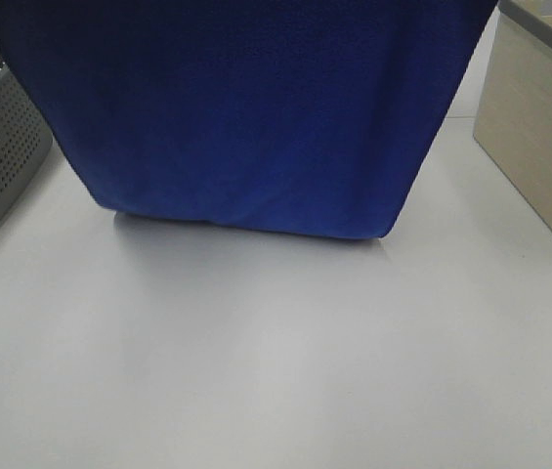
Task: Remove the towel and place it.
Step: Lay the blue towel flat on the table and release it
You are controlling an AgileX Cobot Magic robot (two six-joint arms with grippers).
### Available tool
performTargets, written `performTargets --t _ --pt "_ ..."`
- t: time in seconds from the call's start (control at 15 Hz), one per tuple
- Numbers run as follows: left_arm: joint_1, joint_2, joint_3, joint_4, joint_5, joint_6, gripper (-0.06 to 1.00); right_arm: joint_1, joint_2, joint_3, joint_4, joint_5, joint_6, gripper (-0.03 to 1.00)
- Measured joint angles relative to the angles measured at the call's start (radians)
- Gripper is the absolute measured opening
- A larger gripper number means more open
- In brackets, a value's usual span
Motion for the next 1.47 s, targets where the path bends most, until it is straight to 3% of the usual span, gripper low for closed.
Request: performTargets --t 0.4,0.6,0.87,1.13,1.47 --pt "0.000 -0.063 0.161 -0.100 -0.003 0.000 0.00 0.000 -0.103 0.131 -0.005 0.000 0.026 0.02" --pt "0.000 -0.096 0.217 -0.121 -0.015 0.000 0.00 0.000 -0.168 0.242 0.006 -0.001 0.051 0.02" --pt "0.000 -0.182 0.333 -0.220 -0.015 0.000 0.00 0.000 -0.275 0.417 0.020 -0.003 0.079 0.02" --pt "-0.001 -0.288 0.371 -0.278 -0.011 0.000 0.00 0.000 -0.404 0.585 0.115 -0.007 0.109 0.02" --pt "-0.001 -0.340 0.650 -0.373 -0.010 0.015 0.00 0.000 -0.473 0.755 0.119 -0.007 0.121 0.02"
